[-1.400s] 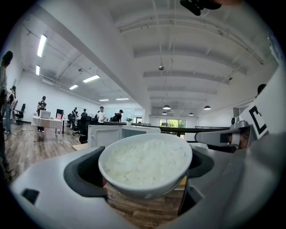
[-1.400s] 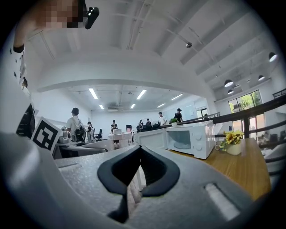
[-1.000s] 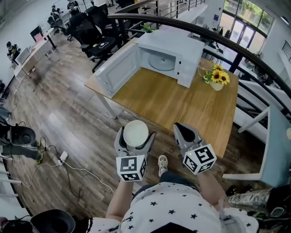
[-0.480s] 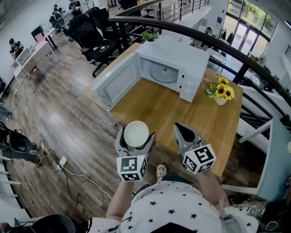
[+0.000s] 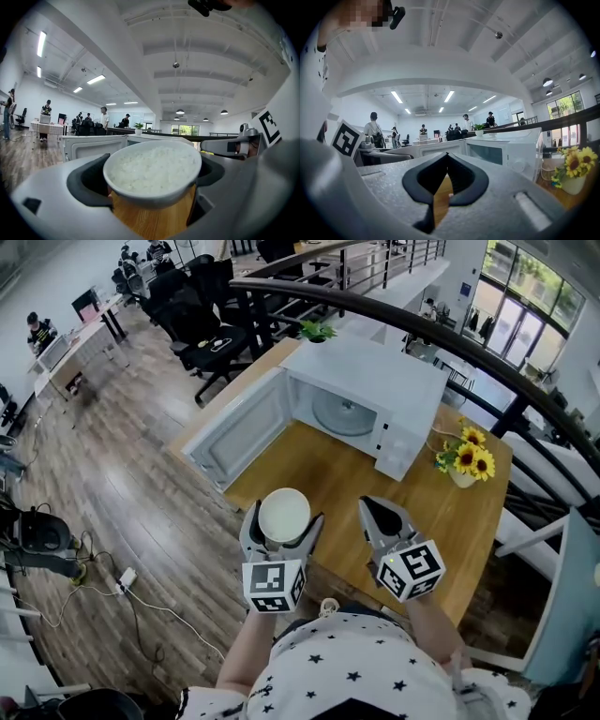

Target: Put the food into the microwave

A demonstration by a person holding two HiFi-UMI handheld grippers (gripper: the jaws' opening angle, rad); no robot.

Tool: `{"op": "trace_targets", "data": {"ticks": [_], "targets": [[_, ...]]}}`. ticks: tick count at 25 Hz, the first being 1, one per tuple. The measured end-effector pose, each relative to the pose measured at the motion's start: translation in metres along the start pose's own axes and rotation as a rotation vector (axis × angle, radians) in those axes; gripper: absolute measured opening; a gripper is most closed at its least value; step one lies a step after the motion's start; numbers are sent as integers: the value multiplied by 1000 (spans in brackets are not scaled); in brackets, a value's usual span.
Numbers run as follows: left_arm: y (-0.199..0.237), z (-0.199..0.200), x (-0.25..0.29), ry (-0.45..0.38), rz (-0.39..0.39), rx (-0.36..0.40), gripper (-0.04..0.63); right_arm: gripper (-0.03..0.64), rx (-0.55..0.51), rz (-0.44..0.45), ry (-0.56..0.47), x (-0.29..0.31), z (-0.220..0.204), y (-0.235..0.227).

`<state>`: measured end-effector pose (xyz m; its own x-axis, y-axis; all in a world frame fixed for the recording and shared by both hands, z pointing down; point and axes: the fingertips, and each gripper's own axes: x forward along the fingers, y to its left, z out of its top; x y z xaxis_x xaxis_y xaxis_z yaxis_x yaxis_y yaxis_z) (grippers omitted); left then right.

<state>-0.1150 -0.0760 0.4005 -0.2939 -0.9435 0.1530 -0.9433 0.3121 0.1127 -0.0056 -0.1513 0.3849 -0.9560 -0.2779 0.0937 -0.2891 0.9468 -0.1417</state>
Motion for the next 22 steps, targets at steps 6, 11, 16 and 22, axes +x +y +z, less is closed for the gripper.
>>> {"op": "trace_targets", "data": {"ticks": [6, 11, 16, 22], "targets": [[2, 1, 33, 3, 1, -3, 515, 6, 4, 9, 1, 21, 1, -23], [3, -1, 51, 9, -7, -1, 515, 6, 8, 7, 10, 29, -2, -31], [3, -3, 75, 13, -27, -2, 515, 6, 13, -5, 25, 36, -7, -43], [9, -1, 109, 17, -75, 20, 515, 6, 26, -51, 26, 50, -8, -55]]}}
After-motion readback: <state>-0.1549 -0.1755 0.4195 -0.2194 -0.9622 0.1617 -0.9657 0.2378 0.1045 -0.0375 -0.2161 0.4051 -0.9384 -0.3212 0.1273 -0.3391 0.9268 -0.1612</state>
